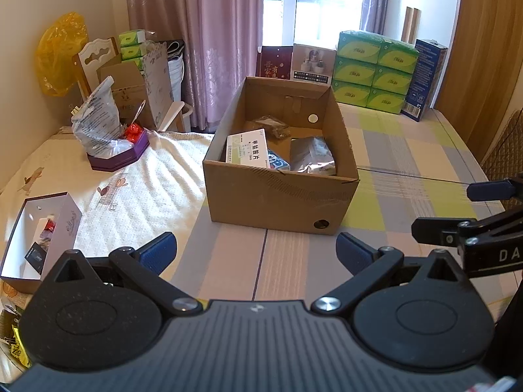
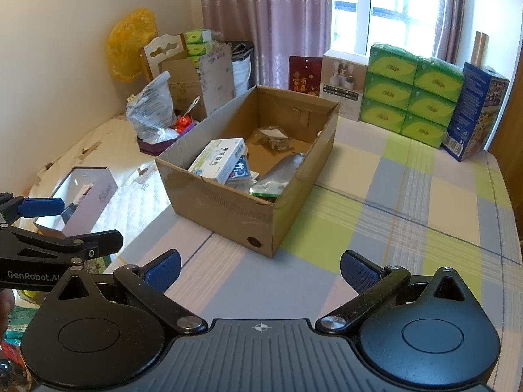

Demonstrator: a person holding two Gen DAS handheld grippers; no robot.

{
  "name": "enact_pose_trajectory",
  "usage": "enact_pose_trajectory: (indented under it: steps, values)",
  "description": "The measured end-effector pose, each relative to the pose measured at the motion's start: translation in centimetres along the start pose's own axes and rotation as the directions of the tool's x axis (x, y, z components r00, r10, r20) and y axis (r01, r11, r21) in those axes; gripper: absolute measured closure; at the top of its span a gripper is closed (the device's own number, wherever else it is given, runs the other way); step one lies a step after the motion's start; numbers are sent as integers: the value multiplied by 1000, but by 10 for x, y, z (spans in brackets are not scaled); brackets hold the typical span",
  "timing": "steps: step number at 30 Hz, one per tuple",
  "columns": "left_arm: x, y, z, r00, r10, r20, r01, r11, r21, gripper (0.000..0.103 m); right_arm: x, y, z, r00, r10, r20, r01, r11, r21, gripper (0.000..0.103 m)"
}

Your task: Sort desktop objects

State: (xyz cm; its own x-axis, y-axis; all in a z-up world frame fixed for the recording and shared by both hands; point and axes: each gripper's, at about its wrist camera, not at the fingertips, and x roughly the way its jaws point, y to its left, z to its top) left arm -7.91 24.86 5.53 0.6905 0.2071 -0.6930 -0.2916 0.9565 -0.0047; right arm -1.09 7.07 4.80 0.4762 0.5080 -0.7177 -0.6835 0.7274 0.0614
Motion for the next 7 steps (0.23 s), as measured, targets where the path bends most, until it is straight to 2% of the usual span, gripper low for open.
enact_pose_trajectory:
  steps: [7]
  values:
    - [-8, -2, 1, 1000, -9, 29, 9, 1000, 7, 1, -8, 1, -2, 1000, -11, 7, 11, 1000, 8, 2]
